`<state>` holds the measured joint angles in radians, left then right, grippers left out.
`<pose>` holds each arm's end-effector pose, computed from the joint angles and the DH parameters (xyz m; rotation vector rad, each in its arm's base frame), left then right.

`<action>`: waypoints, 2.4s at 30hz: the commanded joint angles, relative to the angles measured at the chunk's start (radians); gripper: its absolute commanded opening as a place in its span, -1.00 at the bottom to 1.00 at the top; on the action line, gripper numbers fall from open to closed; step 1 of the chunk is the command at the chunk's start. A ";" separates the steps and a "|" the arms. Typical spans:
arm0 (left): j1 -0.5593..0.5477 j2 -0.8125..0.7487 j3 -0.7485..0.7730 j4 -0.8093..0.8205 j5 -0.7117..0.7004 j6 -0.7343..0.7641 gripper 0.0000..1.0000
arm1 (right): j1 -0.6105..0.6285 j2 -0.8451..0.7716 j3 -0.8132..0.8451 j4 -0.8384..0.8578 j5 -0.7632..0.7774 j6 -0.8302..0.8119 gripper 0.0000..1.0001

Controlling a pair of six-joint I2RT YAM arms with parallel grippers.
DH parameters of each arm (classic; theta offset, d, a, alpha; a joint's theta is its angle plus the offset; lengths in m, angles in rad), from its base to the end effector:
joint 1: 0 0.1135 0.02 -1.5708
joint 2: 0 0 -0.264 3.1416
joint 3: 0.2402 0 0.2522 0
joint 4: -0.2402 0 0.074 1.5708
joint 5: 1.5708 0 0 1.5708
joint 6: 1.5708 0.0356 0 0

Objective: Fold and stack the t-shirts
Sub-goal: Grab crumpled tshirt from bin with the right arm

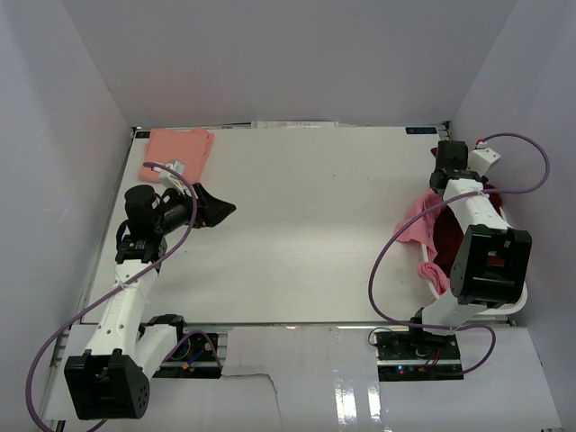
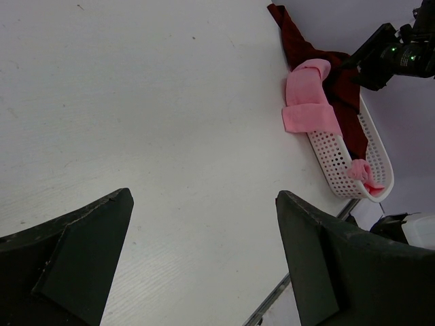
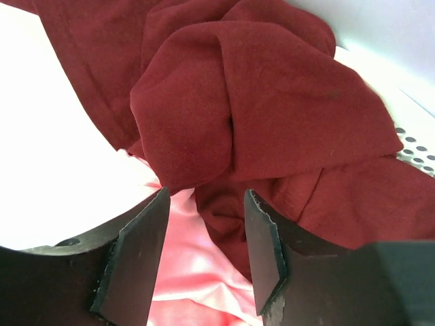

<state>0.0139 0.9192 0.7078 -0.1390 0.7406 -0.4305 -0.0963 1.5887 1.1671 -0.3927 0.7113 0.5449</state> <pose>0.2065 -0.0212 0.2963 0.0834 1.9457 -0.9856 0.3383 -0.0560 0.2585 0.9988 1.9803 -0.6007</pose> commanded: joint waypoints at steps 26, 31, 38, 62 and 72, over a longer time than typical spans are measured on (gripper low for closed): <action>0.003 -0.006 0.001 0.003 0.006 0.010 0.96 | -0.008 0.136 0.138 0.029 -0.016 0.000 0.02; 0.003 -0.005 0.001 0.001 0.008 0.010 0.96 | -0.010 0.143 0.137 0.029 -0.007 -0.002 -0.30; 0.003 -0.006 0.002 0.001 0.006 0.012 0.96 | -0.011 0.148 0.134 0.031 -0.010 0.007 -0.67; 0.003 0.017 0.002 -0.002 0.008 0.013 0.96 | -0.005 -0.165 0.518 -0.075 -0.479 -0.264 -0.85; 0.003 0.020 0.005 -0.011 -0.017 0.019 0.96 | 0.169 -0.010 1.058 -0.360 -1.085 -0.413 -0.85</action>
<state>0.0139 0.9482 0.7078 -0.1471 0.7383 -0.4267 -0.0143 1.5208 2.0357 -0.6510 -0.1242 0.2237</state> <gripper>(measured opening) 0.976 0.081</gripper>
